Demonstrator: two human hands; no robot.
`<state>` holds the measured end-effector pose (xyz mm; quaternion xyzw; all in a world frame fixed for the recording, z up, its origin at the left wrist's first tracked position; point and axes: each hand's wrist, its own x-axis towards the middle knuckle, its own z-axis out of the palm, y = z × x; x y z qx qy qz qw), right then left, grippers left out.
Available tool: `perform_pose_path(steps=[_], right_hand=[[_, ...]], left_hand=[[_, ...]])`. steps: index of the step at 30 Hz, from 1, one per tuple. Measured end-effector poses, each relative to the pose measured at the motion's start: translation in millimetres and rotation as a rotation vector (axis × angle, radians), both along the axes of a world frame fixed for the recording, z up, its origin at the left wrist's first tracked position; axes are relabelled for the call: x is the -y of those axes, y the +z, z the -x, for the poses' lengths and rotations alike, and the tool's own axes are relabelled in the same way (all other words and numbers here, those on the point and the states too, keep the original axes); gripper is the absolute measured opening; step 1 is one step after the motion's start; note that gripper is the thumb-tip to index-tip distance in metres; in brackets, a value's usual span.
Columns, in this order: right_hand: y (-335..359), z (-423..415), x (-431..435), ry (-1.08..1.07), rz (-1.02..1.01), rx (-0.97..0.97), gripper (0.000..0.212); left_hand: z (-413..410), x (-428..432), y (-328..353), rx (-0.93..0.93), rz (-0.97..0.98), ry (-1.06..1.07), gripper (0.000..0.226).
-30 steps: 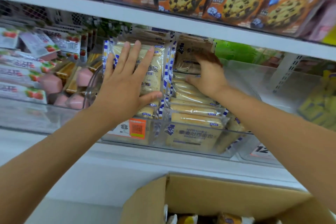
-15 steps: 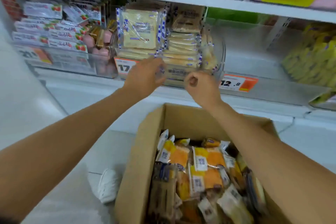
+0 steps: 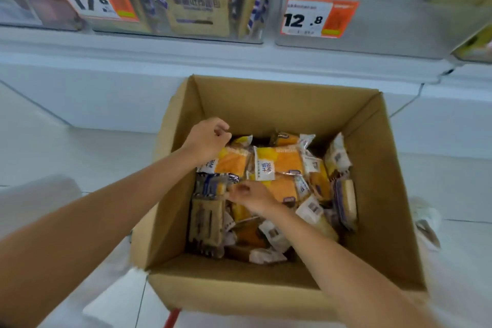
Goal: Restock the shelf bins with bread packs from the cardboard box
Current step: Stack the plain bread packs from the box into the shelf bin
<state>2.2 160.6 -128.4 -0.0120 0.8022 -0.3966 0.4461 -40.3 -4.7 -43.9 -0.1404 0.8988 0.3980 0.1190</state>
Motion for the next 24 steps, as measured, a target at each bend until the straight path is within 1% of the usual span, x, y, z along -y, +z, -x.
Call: perform_pose_path(steps=[1,4,6,7,9,10,12,13,14,15,16,17,18,19,21,22,24], right_hand=[[-5.9,-6.7,13.4,0.019,-0.006,0.004,0.047],[-19.1,-12.9,33.3,0.109,-0.035,-0.038,0.011],[-17.8,-1.5,21.6,0.051,-0.001,0.008,0.017],[-11.5,7.3,9.5,-0.039,0.038,0.061,0.018],[7.4,23.3,-21.7,-0.298,0.183,0.200,0.016],[19.1,29.2,-38.7,-0.417,0.257,0.242,0.019],[41.9,40.2,-70.1,-0.582,0.417,0.252,0.018],[51.7,44.8,-82.1,-0.633,0.500,0.249,0.018],[59.0,48.4,-90.3,-0.666,0.574,0.255,0.023],[64.5,50.8,-93.3,-0.682,0.627,0.266,0.031],[69.0,52.0,-93.3,-0.681,0.656,0.271,0.038],[72.6,51.2,-90.6,-0.668,0.666,0.277,0.043],[74.2,49.0,-87.4,-0.647,0.671,0.284,0.045],[74.2,46.4,-84.5,-0.626,0.673,0.298,0.047],[70.9,39.4,-82.2,-0.585,0.662,0.337,0.052],[66.0,35.9,-81.6,-0.555,0.623,0.345,0.053],[49.6,28.3,-75.1,-0.456,0.473,0.326,0.052]], left_hand=[[0.1,0.3,-4.3,0.026,-0.012,0.038,0.025],[-1.0,2.4,-8.0,0.071,-0.036,0.092,0.026],[-1.5,3.6,-7.4,0.113,-0.062,0.090,0.029],[-2.7,3.5,-6.2,0.137,-0.078,0.084,0.032],[-4.7,2.8,-6.4,0.165,-0.110,0.084,0.038],[-4.8,2.1,-8.3,0.162,-0.119,0.100,0.043],[-6.0,-2.3,-10.4,0.182,-0.153,0.144,0.061],[-8.9,-6.7,-8.3,0.233,-0.226,0.171,0.074],[-11.4,-10.6,-7.0,0.309,-0.367,0.217,0.089],[-13.5,-14.4,-6.5,0.403,-0.552,0.256,0.099],[-16.2,-18.3,-6.4,0.487,-0.743,0.266,0.101],[-20.5,-22.3,-3.3,0.519,-0.888,0.273,0.092],[-23.2,-25.1,-0.5,0.503,-0.976,0.287,0.077],[-24.0,-26.2,2.6,0.458,-0.980,0.300,0.062],[-22.2,-17.8,6.3,0.309,-0.859,0.368,0.041],[-18.2,-8.8,5.2,0.236,-0.774,0.412,0.036],[-10.8,8.7,4.5,0.140,-0.640,0.442,0.031]])
